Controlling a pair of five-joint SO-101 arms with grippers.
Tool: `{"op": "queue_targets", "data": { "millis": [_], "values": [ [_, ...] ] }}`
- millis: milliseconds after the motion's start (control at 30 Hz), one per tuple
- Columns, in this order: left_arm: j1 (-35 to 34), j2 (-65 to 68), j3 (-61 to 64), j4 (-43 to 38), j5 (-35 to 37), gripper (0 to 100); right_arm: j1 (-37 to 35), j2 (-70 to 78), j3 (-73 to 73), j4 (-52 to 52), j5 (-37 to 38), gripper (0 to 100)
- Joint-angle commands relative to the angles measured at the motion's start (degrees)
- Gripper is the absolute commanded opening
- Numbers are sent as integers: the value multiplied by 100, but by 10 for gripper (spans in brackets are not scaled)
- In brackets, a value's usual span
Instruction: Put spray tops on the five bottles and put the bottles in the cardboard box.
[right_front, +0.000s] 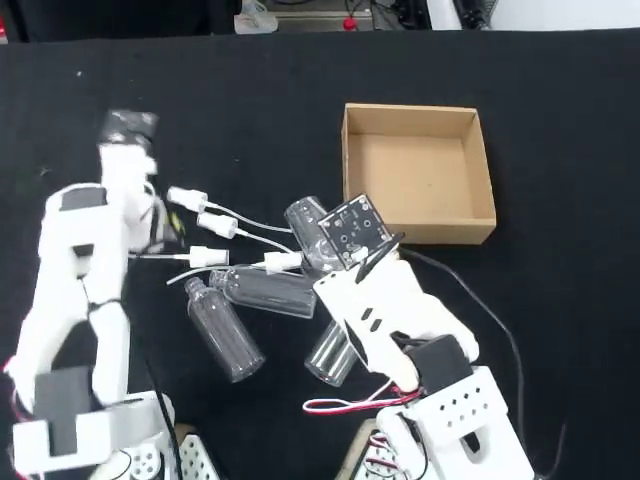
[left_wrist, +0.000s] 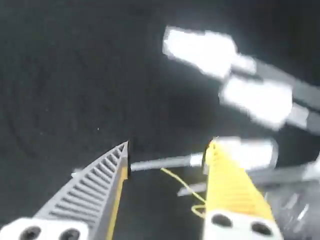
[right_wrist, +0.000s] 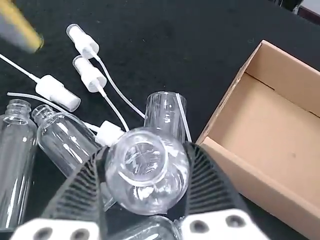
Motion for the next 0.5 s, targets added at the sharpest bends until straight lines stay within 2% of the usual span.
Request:
{"op": "queue_targets", "data": {
  "millis": [0,100,467],
  "values": [
    [171,527,-1112,-97,2382,243,79,-136,-13,-132,26,11],
    [268,905,-1429,-141,3226,243,79,-136,-13,-132,26,11],
    [716,2602,-2738,-105,4659,244,79,-136,-13,-141,26,11]
  ]
}}
